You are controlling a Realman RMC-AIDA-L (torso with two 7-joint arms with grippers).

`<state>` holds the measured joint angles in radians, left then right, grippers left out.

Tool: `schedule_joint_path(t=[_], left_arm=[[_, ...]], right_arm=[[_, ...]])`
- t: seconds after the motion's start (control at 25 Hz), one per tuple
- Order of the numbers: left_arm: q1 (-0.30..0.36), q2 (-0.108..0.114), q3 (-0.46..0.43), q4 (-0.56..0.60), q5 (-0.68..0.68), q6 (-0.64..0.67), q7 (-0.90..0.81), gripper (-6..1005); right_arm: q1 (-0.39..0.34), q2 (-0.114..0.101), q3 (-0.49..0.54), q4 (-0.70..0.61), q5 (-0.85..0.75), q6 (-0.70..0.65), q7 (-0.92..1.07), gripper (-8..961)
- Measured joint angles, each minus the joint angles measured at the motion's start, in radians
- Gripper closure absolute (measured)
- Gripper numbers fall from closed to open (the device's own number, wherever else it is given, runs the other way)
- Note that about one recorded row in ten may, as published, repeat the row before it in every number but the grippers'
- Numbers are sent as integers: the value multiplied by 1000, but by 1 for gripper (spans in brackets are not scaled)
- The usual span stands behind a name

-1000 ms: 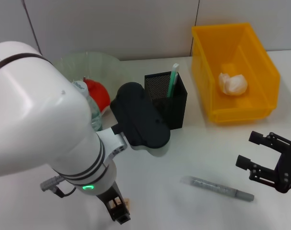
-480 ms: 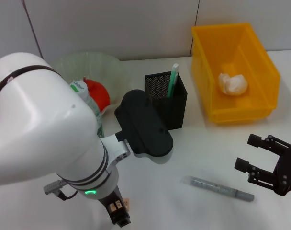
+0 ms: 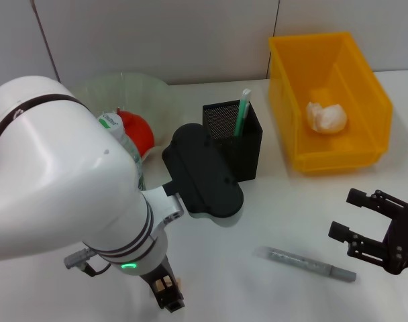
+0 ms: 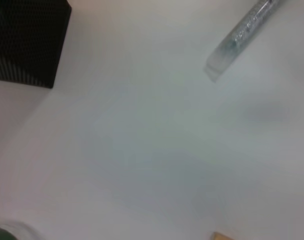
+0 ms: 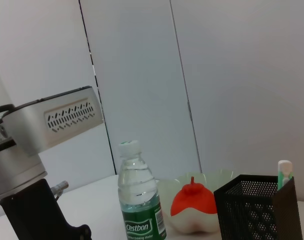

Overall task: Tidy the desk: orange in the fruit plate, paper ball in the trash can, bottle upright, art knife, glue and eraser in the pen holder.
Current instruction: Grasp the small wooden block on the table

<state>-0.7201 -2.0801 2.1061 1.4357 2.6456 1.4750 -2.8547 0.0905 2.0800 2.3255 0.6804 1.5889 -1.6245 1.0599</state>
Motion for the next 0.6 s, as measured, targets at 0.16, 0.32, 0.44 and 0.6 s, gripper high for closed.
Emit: schedule_joint_path(t=[0.16,0.32,0.44,0.6], left_arm=[[-7,0,0,-8,0,-4,0,350],[-17,0,2,-24,-2,-8,0,351],[-18,0,4,-25,-1,-10,0,351],[-18,0,9,-26,0,-11,0,352]], right_arm=[[2,0,0,-1,0,3,0,187],[6,0,-2,-3,0,11,0,187],[13,-1,-2,-16,0,13,0,187],[15,-1,-2,-18,0,14,0,187]])
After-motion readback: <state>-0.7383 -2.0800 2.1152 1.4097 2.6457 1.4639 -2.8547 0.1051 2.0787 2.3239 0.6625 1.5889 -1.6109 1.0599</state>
